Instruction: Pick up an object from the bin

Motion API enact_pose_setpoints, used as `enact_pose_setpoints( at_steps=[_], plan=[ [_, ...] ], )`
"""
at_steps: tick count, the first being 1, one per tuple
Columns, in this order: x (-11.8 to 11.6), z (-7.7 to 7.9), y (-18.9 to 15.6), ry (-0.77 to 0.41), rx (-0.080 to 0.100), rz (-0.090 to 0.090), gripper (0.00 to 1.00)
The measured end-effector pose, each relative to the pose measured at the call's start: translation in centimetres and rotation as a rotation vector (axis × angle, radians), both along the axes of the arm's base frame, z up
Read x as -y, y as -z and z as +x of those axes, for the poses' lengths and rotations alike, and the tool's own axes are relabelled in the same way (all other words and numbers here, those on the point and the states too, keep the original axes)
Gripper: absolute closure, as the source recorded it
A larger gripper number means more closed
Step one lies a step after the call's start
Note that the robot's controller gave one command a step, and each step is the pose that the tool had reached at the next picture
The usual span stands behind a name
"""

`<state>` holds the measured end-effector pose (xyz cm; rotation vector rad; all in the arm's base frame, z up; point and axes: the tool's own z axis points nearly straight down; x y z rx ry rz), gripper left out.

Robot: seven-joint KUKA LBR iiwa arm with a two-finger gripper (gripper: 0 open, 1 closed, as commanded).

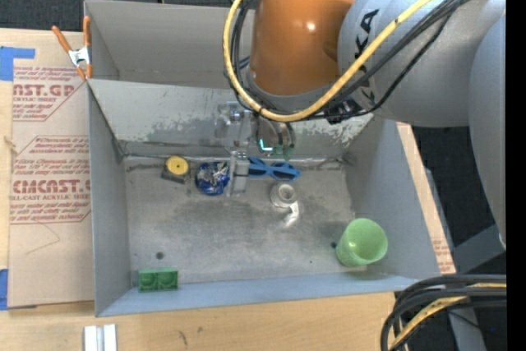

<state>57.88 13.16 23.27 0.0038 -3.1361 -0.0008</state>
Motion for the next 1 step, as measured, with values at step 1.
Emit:
enact_pose_setpoints(
  at_steps=[1],
  plan=[
    [4.84,-0.42,11.28,0.034,-0.001,-0.002,0.0]
  ],
)
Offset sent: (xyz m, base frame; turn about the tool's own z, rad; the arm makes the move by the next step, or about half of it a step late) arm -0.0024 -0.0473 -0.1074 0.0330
